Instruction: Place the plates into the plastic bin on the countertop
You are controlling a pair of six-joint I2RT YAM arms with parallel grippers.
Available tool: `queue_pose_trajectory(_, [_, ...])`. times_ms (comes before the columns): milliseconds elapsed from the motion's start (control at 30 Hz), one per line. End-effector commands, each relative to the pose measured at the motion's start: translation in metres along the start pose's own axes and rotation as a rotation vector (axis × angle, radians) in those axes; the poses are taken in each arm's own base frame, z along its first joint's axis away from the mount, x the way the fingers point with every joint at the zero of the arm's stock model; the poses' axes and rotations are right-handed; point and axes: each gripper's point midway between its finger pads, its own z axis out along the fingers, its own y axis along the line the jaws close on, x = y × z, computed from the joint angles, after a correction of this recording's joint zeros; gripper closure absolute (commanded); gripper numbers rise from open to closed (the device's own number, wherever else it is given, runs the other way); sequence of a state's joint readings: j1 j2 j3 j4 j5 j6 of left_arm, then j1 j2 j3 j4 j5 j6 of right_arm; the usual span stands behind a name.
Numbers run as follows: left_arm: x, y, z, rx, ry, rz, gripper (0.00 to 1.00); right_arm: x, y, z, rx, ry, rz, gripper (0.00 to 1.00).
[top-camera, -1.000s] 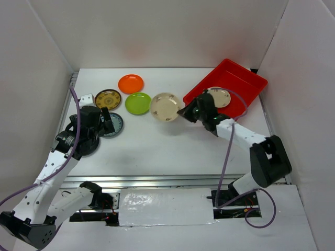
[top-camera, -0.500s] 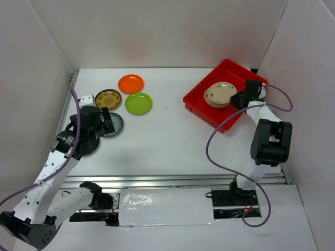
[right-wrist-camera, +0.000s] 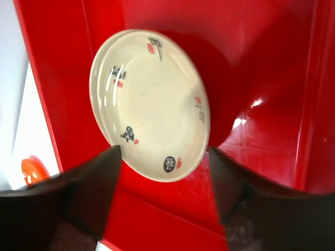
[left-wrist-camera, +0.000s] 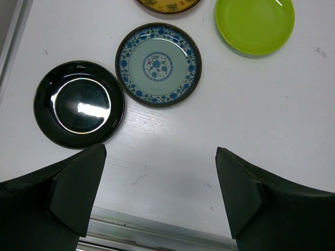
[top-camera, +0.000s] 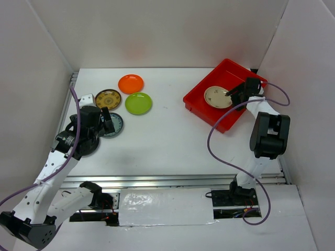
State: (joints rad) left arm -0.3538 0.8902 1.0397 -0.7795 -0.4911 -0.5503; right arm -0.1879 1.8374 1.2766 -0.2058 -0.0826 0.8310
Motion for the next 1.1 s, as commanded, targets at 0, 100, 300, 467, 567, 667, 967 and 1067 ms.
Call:
queue_pose_trajectory(0, [-0.009,-0.004,-0.001,0.025,-0.035,-0.007,0.01,-0.018,0.034,-0.021,-0.07,-0.054,-0.054,0.21])
queue_pose_trajectory(100, [-0.009,-0.004,0.0,0.023,-0.034,-0.004,0.01,-0.025,0.051,-0.053,-0.095,-0.138,-0.076,0.0])
queue_pose_trajectory(300, [-0.009,0.001,0.001,-0.01,-0.037,-0.014,0.01,0.001,0.118,-0.152,-0.273,-0.287,-0.229,0.0])
queue_pose_trajectory(467, [-0.011,0.01,0.0,-0.067,-0.045,-0.05,0.01,0.136,0.175,-0.184,-0.606,-0.006,-0.417,0.0])
queue_pose_trajectory(567, [-0.014,0.023,-0.004,-0.133,-0.06,-0.083,0.01,0.243,0.191,-0.185,-0.76,0.26,-0.449,0.0])
queue_pose_trajectory(667, [-0.018,0.029,-0.007,-0.161,-0.083,-0.107,0.01,0.335,0.201,-0.173,-0.778,0.461,-0.462,0.01])
queue_pose_trajectory(967, [-0.013,0.026,-0.001,-0.151,-0.054,-0.066,0.01,0.466,0.226,-0.121,-0.702,0.693,-0.378,0.05])
queue_pose_trajectory(1067, [-0.013,0.024,0.0,-0.147,-0.051,-0.061,0.01,0.493,0.225,-0.108,-0.654,0.748,-0.396,0.06])
